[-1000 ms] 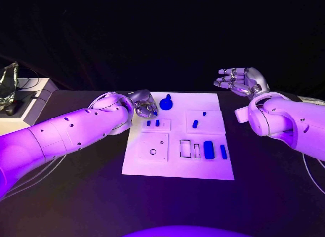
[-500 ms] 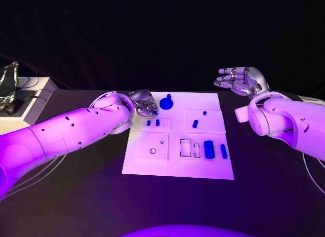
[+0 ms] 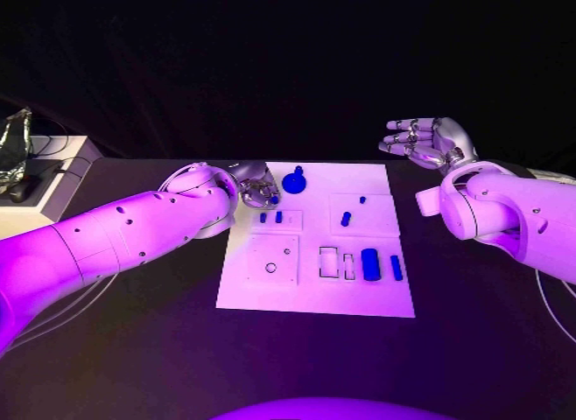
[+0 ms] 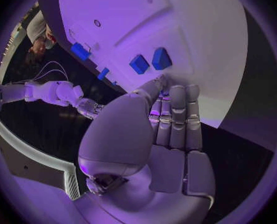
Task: Assemble the parts on the task board
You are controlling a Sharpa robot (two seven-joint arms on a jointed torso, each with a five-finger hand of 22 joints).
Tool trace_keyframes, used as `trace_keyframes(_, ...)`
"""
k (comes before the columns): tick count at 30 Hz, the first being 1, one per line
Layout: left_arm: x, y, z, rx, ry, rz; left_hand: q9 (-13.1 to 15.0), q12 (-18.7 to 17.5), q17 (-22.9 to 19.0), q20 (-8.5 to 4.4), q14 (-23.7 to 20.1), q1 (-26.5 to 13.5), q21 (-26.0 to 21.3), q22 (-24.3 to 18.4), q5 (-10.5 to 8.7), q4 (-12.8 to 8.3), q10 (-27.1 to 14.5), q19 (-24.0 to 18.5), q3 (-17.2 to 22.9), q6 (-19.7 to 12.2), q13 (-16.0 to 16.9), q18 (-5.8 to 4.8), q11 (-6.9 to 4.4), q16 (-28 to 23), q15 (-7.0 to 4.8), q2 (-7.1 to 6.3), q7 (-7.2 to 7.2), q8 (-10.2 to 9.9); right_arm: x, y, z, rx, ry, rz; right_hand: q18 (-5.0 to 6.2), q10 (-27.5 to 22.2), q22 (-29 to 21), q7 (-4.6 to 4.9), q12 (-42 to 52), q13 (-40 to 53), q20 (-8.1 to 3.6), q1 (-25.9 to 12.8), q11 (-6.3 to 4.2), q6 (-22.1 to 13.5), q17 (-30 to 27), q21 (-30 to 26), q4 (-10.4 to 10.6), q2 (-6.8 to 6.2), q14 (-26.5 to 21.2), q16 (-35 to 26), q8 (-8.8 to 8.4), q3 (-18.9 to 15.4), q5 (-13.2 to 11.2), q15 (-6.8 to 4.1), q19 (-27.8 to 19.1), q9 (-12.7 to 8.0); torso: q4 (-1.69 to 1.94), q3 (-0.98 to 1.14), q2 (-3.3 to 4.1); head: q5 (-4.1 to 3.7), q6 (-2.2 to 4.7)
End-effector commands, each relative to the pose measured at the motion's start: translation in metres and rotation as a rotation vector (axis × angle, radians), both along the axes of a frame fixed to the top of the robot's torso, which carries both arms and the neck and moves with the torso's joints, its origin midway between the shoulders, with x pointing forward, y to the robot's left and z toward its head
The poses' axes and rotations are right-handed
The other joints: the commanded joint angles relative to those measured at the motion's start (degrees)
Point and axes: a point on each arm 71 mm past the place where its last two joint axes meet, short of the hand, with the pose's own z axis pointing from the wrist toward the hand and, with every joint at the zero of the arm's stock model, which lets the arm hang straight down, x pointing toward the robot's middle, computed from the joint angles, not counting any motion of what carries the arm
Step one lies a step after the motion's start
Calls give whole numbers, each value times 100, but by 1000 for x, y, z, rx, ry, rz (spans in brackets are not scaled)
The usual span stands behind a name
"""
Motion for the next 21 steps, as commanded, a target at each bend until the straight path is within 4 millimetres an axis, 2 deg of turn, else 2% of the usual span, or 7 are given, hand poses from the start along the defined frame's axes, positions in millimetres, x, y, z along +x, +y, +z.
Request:
trace_keyframes(1, -3, -3, -4, 9, 15, -21, 4, 383, 12, -38, -35, 46, -31, 11, 5, -15, -243, 10, -44, -79, 92, 24, 11, 42, -6, 10, -4, 23, -1, 2, 0, -5, -4, 21, -89, 13, -8, 119, -39, 1, -12, -68, -6, 23, -8, -19, -7, -5, 2, -31, -8, 35, 20, -10, -21, 1, -1, 0, 2, 0, -7)
trace_keyframes(5, -2, -3, -3, 3, 4, -17, 4, 988, 17, -29, -47, 38, -37, 32, 7, -22, -598, 13, -31, -110, 196, 32, 19, 62, 2, 2, -10, 23, -1, 2, 0, -5, -4, 21, -89, 13, -8, 119, -39, 1, -12, -68, -6, 23, -8, -19, -7, -5, 2, -31, -8, 35, 20, -10, -21, 1, -2, 1, 4, 3, -15)
trace_keyframes(10, -2, -1, -3, 4, 3, -10, 1, 1310, 15, -17, -54, 31, -45, 46, 8, -15, -768, 13, 15, -161, 150, 43, 22, 72, 7, -24, -4, 18, -1, 2, 0, -5, -4, 21, -93, 23, -9, 116, -39, 1, -13, -73, -8, 35, -7, -19, -9, -3, 10, -30, -8, 44, 20, -8, -25, 1, 0, 2, 0, 4, -15)
trace_keyframes(14, -2, 0, -3, 6, 8, -6, -3, 1394, 6, -7, -79, 27, -56, 51, 6, -5, -835, 6, 40, -272, 101, 46, 36, 59, 19, -40, 3, 16, -1, 2, 0, -5, -4, 21, -93, 23, -9, 116, -39, 1, -13, -73, -8, 35, -7, -19, -9, -3, 10, -30, -8, 44, 20, -8, -25, 1, 3, 1, -1, 1, -17)
trace_keyframes(19, -1, 4, -3, 8, 9, 4, -16, 1439, -2, 2, -96, 33, -67, 52, 6, -3, -906, 0, 64, -728, 58, 49, 49, 52, 31, -72, -68, 9, -1, 1, 0, -6, -5, 18, -93, 23, -9, 116, -39, 1, -13, -73, -8, 35, -7, -19, -9, -3, 10, -30, -8, 44, 20, -8, -25, 1, -4, 5, 0, 2, -12)
trace_keyframes(21, 0, 6, -3, 8, 7, 10, -17, 1469, -6, 5, -99, 36, -71, 53, 5, 1, -921, 1, 71, -806, 40, 51, 52, 52, 32, -80, -73, 8, -1, 0, 0, -6, -5, 17, -94, 12, -10, 120, -39, 1, -11, -73, -4, 11, -8, -20, -11, -9, -11, -30, -10, 41, 19, -7, -38, 0, -6, 2, 0, -3, -12)
